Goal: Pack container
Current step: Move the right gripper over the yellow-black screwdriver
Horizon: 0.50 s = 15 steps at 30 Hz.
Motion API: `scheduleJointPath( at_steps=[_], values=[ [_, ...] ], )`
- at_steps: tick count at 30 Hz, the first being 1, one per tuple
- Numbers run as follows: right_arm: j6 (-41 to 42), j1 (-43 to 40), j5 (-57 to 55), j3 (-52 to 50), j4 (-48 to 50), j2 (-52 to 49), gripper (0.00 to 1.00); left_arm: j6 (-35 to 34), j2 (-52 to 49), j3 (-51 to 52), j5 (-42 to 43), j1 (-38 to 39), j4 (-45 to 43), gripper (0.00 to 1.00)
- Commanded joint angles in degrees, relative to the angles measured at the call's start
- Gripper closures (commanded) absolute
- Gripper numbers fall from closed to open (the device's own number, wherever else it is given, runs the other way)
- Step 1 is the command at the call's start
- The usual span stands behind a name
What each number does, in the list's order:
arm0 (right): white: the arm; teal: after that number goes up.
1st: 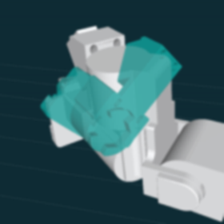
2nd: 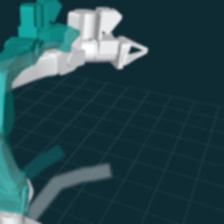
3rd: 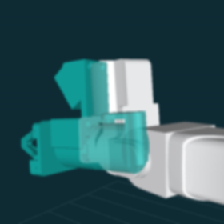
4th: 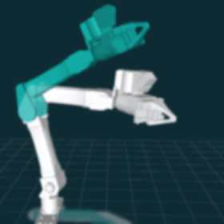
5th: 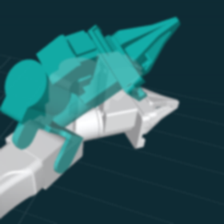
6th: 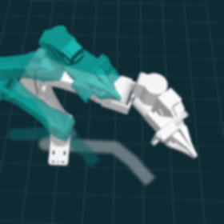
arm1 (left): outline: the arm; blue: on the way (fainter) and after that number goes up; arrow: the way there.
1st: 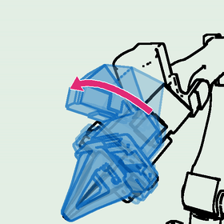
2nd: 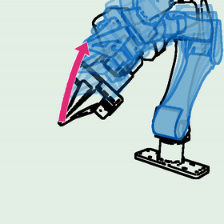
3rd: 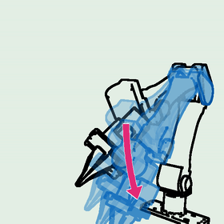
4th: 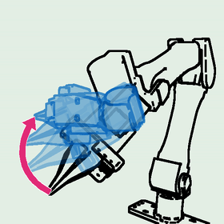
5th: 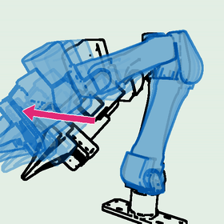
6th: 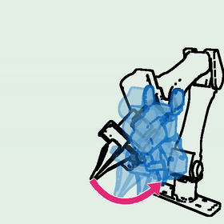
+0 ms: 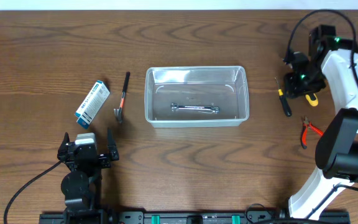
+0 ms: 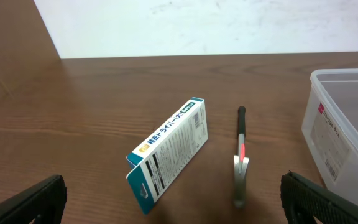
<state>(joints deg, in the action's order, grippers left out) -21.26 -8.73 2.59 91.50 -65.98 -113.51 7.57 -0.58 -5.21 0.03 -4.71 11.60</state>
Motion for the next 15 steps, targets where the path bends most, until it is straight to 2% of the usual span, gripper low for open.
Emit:
scheduleJointPath(
  at_steps=[1, 15],
  values=[
    [-0.66, -0.24, -2.19, -3.54, 2.45, -0.07, 0.57, 0.55, 0.35, 1.53, 0.15, 0.24, 0.52, 0.02],
    [-0.63, 0.17, -4.52, -11.61, 13.94, -0.07, 0.57, 0.55, 0.35, 1.53, 0.17, 0.24, 0.52, 0.02]
  ],
)
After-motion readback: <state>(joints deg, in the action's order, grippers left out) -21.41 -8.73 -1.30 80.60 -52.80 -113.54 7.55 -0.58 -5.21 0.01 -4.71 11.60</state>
